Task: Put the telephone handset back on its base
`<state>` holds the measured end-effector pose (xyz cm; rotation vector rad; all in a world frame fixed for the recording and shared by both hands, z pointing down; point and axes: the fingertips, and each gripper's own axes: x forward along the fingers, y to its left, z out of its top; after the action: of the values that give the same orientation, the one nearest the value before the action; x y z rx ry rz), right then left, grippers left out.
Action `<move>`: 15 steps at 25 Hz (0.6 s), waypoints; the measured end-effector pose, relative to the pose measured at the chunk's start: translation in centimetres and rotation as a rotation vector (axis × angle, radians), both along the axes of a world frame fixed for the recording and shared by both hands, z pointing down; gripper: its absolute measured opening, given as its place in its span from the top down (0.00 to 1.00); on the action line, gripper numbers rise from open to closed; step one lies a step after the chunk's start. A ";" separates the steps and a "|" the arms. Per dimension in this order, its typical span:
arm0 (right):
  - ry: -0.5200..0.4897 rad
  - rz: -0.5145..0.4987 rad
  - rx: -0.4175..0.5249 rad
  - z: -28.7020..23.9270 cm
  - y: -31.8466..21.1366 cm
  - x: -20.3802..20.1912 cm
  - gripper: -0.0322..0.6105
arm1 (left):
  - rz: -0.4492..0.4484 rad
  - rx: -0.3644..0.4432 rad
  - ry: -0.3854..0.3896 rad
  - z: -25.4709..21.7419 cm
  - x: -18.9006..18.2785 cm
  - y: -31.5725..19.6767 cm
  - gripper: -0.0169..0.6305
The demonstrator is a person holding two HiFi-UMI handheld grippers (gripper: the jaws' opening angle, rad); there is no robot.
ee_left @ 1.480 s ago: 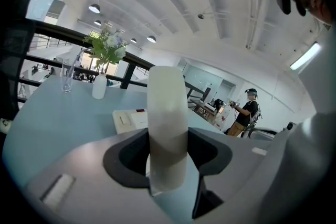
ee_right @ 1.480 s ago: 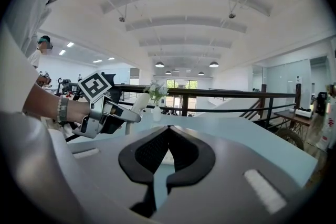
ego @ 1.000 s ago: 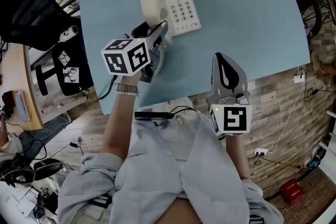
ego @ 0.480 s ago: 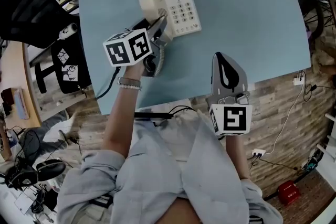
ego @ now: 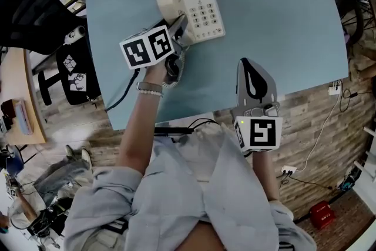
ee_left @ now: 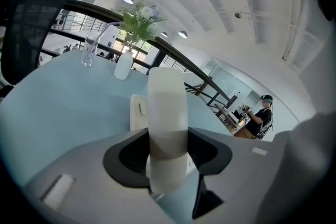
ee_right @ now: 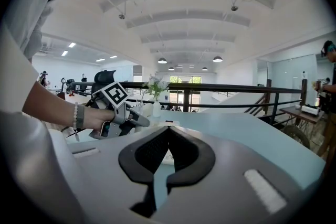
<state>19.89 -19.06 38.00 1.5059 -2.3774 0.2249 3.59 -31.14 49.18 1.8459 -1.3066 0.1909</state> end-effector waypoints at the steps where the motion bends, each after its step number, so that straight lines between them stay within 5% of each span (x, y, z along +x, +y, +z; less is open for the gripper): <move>1: 0.000 0.000 -0.001 0.1 -0.1 0.0 0.94 | -0.009 -0.005 0.012 0.1 0.0 -0.2 0.65; 15: -0.003 0.007 -0.009 0.6 -0.3 0.2 0.94 | -0.021 -0.093 -0.032 1.7 -0.1 -1.8 0.65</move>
<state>20.14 -19.33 38.58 1.5108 -2.3708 0.2390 3.51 -32.98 50.92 1.7568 -1.3172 0.2666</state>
